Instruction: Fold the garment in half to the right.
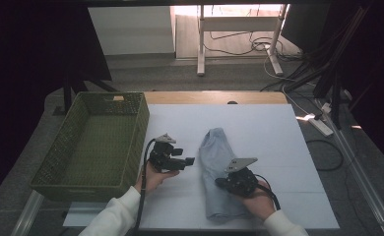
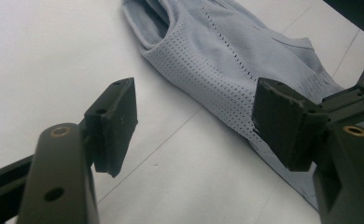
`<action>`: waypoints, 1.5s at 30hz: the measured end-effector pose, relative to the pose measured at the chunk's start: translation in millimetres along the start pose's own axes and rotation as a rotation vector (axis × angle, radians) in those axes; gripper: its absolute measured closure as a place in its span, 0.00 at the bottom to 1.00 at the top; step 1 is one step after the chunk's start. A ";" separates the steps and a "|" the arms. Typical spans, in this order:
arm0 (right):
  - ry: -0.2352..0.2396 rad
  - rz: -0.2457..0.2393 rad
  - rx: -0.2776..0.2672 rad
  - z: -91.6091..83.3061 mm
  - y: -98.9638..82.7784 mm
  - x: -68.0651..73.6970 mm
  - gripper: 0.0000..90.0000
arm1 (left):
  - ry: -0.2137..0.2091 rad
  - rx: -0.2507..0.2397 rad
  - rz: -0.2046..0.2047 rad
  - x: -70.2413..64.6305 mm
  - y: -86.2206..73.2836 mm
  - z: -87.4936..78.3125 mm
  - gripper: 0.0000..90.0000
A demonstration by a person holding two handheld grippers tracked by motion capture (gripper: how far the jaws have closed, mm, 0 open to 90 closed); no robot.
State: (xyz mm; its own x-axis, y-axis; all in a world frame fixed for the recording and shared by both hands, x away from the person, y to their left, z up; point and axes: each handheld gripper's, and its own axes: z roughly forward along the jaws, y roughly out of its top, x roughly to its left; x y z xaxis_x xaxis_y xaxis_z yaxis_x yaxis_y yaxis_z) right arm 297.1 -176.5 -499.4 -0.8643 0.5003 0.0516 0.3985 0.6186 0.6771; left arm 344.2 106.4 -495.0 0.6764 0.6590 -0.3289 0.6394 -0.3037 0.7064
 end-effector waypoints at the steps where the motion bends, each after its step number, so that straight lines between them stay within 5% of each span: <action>1: 0.003 0.008 0.000 -0.1 -1.1 -0.6 1.00 | 0.000 0.000 0.000 0.0 0.0 -0.1 0.35; 5: 0.034 0.065 -0.065 -9.0 -3.6 -3.7 0.99 | 0.001 0.000 0.005 -0.8 0.5 0.2 0.35; 9: -0.003 0.076 -0.116 -30.1 -9.1 -4.5 0.96 | 0.000 -0.003 0.009 -1.6 1.0 -0.3 0.35; 24: -0.169 0.098 0.009 -48.1 -44.5 0.7 0.62 | -0.001 0.000 0.009 -2.4 1.2 0.3 0.35; 28: -0.154 0.117 0.027 -44.7 -46.2 0.0 0.66 | 0.000 0.000 0.007 -2.2 1.3 0.6 0.35; 33: -0.128 0.088 0.062 -41.0 -43.9 3.4 0.96 | 0.000 0.002 0.013 -2.9 1.4 0.4 0.35; 40: -0.178 0.124 0.031 -66.8 -44.3 -3.5 0.97 | -0.001 -0.002 0.010 -2.6 1.3 -0.1 0.35; 45: -0.159 0.158 0.059 -58.1 -54.7 -9.4 0.97 | -0.002 0.001 0.016 -4.3 2.1 1.6 0.35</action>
State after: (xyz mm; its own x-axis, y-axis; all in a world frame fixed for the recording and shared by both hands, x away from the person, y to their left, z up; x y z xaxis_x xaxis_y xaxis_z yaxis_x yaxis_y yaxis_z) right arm 265.7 -250.2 -494.3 -0.7322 0.6802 0.0341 0.5465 0.5570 0.6253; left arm 343.2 101.8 -493.2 0.6872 0.6526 -0.3193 0.6292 -0.3149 0.7106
